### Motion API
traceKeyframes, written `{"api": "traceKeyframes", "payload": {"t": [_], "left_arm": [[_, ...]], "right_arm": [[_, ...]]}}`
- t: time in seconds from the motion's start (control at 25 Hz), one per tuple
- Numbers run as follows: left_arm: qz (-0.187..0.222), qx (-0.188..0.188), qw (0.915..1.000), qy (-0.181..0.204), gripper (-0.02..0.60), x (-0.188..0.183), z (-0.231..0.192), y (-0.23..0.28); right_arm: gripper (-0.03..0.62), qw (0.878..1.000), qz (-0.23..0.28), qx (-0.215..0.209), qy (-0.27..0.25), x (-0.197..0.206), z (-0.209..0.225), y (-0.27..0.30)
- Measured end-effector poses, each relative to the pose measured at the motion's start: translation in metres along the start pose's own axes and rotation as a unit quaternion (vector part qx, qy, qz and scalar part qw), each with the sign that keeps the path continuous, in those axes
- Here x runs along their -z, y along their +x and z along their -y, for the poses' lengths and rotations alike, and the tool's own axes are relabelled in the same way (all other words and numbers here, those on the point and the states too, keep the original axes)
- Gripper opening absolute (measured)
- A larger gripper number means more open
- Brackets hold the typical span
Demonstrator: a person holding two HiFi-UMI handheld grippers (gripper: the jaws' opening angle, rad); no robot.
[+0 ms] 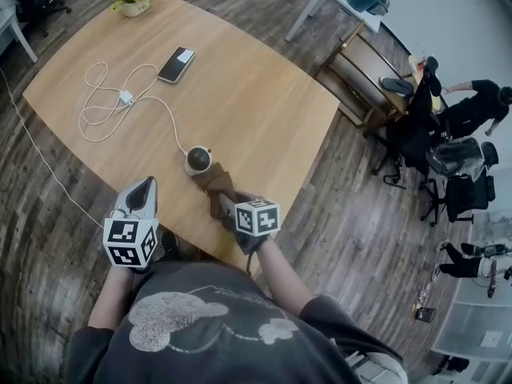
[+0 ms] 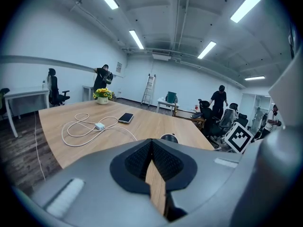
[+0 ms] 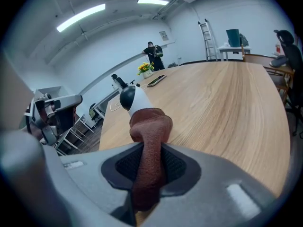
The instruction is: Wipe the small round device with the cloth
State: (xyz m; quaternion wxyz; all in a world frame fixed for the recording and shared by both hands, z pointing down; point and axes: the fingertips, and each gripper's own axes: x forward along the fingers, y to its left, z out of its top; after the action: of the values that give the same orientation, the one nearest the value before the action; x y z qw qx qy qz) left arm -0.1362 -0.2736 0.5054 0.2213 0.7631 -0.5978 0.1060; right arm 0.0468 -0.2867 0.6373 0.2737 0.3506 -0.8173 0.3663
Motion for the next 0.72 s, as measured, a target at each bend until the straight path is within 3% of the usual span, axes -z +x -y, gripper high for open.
{"api": "traceKeyframes", "payload": {"t": [0.2,0.44,0.72], "left_arm": [[0.008,0.005,1.0000,0.002,0.018,-0.008,-0.002,0.003],[0.014,0.012,0.9998,0.011,0.018,-0.016,-0.002,0.006],[0.021,0.009,0.9997,0.013,0.018,-0.024,-0.007,0.003]], "right_arm": [[0.078,0.999,0.021,0.006,-0.024,-0.010,0.006,-0.034],[0.078,0.995,0.089,0.018,-0.031,-0.066,0.016,-0.066],[0.080,0.985,0.131,0.002,-0.109,-0.132,-0.011,-0.060]]}}
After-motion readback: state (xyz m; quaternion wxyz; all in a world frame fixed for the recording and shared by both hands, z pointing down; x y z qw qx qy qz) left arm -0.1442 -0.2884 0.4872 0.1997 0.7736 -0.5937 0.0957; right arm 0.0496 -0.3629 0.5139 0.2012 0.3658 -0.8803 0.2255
